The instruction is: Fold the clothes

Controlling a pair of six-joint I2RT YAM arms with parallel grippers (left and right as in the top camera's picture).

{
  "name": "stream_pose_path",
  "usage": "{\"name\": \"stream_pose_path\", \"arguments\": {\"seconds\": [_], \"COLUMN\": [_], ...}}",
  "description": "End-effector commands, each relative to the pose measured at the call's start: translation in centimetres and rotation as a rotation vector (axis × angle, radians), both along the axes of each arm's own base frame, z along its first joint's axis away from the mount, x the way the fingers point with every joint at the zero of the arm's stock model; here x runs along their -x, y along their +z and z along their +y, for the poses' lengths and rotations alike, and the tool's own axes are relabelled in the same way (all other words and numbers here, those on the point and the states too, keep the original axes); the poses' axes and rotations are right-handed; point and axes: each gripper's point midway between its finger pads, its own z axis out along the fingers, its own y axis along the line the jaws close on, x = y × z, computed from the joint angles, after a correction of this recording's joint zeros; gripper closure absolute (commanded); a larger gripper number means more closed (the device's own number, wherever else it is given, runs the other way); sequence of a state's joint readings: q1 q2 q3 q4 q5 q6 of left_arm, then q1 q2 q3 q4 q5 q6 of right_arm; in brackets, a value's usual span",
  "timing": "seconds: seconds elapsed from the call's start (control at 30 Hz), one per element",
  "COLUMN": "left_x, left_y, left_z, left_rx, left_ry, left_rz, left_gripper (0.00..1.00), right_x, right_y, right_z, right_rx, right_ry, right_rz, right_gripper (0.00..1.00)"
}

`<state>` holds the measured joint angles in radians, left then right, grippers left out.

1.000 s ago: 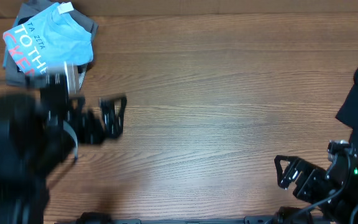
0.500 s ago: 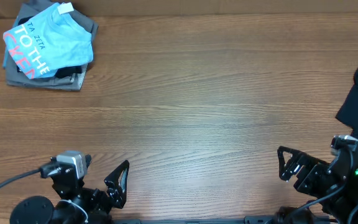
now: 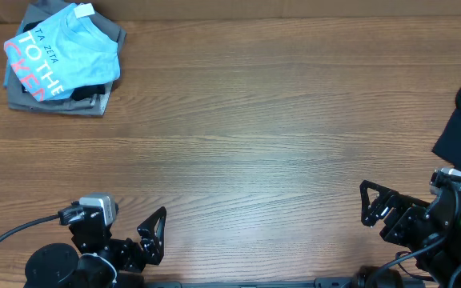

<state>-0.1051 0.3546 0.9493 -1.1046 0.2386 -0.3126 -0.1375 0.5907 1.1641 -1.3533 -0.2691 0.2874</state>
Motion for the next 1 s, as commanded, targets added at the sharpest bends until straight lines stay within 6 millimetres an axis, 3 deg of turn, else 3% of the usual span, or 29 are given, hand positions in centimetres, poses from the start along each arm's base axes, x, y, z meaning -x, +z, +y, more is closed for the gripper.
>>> {"name": "stream_pose_path", "arguments": {"seconds": [0.0, 0.33, 0.63, 0.8, 0.97], "left_x": [0.4, 1.6, 1.7, 1.7, 1.7], "left_y": [-1.1, -2.9, -3.0, -3.0, -3.0], "left_z": [0.2, 0.3, 0.3, 0.3, 0.3], "left_rx": [-0.004, -0.015, -0.015, -0.015, -0.015], "left_ry": [0.010, 0.010, 0.010, 0.010, 0.010], "left_rz": [0.047, 0.136, 0.141, 0.141, 0.141], "left_gripper": [0.00, 0.00, 0.00, 0.00, 0.00], "right_x": [0.0, 0.0, 0.0, -1.8, -3.7], "right_y": [0.0, 0.0, -0.2, -0.2, -0.7], "right_z": [-0.3, -0.3, -0.3, -0.6, 0.7], "right_rx": [0.010, 0.010, 0.012, 0.034, 0.079], "right_ry": [-0.012, -0.012, -0.015, -0.003, 0.119], "right_rz": [-0.006, -0.006, -0.002, -0.075, -0.291], "right_gripper": [0.00, 0.00, 0.00, 0.00, 0.00]}}
